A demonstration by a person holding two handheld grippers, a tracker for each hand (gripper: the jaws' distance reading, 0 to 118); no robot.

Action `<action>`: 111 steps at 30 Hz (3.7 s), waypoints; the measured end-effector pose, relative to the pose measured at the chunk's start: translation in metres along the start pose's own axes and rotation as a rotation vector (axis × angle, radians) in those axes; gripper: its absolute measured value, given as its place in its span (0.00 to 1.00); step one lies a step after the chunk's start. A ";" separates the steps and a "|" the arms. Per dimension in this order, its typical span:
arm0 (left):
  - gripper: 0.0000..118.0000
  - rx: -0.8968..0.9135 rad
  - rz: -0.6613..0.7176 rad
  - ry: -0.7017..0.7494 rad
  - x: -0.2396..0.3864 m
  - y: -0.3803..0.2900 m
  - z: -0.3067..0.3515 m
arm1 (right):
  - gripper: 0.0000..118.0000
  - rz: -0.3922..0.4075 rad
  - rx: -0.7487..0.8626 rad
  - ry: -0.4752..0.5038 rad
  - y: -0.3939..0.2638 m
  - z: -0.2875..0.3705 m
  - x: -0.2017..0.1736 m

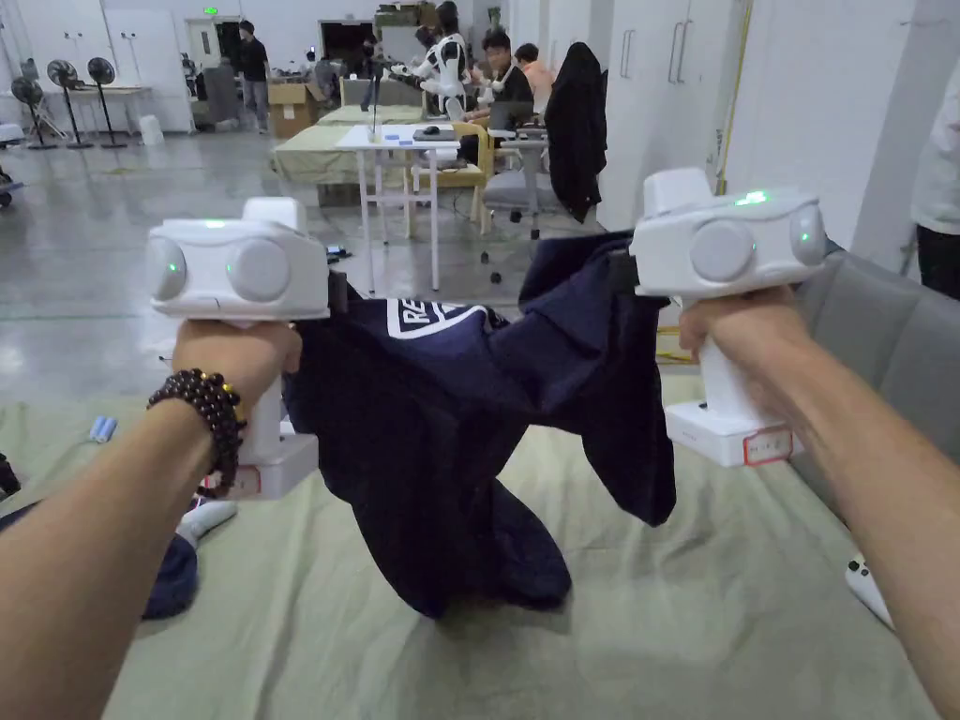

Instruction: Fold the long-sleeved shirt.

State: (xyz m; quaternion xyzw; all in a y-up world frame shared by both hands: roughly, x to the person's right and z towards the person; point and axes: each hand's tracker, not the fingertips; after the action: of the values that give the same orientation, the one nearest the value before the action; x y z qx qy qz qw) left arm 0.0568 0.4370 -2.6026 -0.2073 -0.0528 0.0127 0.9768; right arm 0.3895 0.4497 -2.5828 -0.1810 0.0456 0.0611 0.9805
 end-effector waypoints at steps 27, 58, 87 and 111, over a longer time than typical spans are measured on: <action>0.06 -0.431 -0.038 -0.072 -0.001 -0.378 0.158 | 0.02 -0.188 -0.529 0.033 -0.392 0.178 -0.074; 0.88 -0.371 -0.062 0.063 -0.023 -0.307 -0.062 | 0.00 -0.208 -0.442 0.037 -0.363 0.225 -0.054; 0.04 -0.225 -0.046 -0.017 -0.032 -0.269 0.003 | 0.01 -0.256 -0.669 0.006 -0.310 -0.090 0.030; 0.04 0.431 -0.094 0.099 -0.017 0.206 0.148 | 0.01 -0.109 0.273 -0.206 0.215 0.135 0.071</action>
State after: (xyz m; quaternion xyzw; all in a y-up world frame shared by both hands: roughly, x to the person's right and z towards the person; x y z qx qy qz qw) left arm 0.0233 0.6840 -2.5533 0.0085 -0.0102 -0.0318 0.9994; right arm 0.4396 0.7054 -2.5404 -0.0413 -0.0571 0.0191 0.9973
